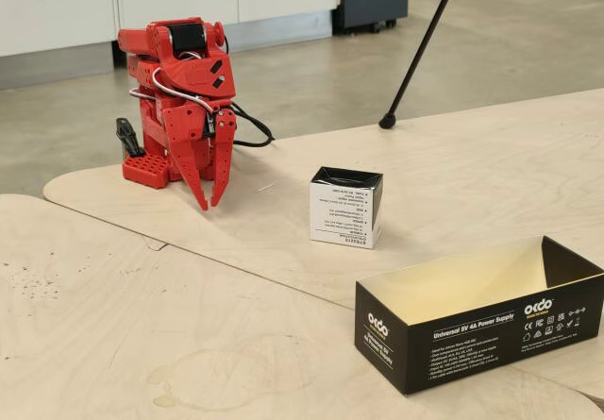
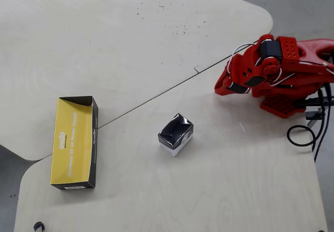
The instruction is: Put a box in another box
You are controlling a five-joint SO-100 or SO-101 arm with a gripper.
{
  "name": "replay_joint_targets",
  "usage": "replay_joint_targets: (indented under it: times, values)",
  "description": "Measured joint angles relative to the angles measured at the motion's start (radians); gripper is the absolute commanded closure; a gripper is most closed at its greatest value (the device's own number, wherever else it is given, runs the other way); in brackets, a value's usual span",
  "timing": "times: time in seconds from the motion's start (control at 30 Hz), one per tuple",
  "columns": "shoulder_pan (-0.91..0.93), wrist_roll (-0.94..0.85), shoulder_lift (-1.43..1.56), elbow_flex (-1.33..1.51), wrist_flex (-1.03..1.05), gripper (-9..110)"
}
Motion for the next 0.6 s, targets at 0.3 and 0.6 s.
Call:
replay_joint_targets:
  times: [0.3,0.6]
  values:
    - [0.000,0.000,0.000,0.000,0.000,102]
    - [0.000,-0.018,0.000,0.000,0.000,102]
